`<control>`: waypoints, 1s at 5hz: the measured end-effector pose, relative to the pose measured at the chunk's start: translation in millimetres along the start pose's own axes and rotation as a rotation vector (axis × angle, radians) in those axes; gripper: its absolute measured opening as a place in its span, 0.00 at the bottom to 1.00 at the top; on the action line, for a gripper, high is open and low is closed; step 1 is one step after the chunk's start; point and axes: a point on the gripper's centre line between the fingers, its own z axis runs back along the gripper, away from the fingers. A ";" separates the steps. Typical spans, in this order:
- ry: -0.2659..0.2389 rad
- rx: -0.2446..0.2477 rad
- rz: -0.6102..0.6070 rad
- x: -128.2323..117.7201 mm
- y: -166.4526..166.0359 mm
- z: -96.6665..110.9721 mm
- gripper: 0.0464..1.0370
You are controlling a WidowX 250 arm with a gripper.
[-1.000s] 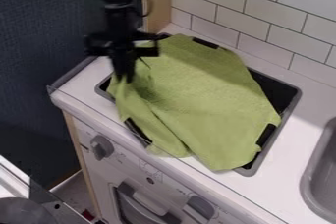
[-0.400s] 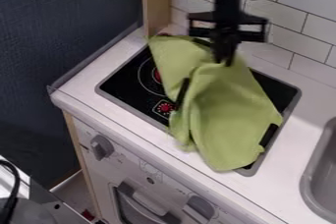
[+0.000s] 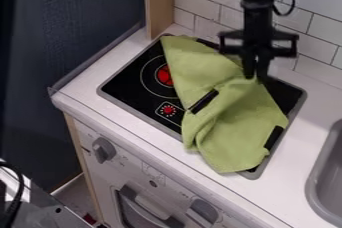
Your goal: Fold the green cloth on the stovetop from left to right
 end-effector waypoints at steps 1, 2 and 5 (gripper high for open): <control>0.008 0.027 -0.008 -1.7 3.4 -1.1 0.43; -0.013 -0.009 -0.030 -6.1 -1.9 0.3 0.75; -0.106 0.114 -0.033 -16.9 14.0 51.6 0.96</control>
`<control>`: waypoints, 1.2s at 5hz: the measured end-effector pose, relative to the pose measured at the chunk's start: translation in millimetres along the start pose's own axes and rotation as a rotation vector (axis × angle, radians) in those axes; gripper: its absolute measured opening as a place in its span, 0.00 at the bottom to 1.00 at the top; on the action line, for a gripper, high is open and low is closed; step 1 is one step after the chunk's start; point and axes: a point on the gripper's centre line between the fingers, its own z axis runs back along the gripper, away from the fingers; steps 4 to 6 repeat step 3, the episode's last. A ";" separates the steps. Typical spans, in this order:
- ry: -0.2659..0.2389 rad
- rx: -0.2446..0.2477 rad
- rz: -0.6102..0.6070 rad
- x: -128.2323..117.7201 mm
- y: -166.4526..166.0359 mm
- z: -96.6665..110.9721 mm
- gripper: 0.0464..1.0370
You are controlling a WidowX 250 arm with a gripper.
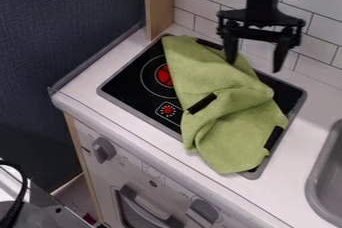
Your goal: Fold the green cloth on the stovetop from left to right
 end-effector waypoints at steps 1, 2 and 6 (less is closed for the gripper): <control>-0.014 -0.010 0.092 -4.7 39.2 8.9 0.96; 0.025 0.012 0.128 -7.5 79.3 16.1 0.96; -0.026 0.023 0.170 -12.0 103.2 29.3 0.96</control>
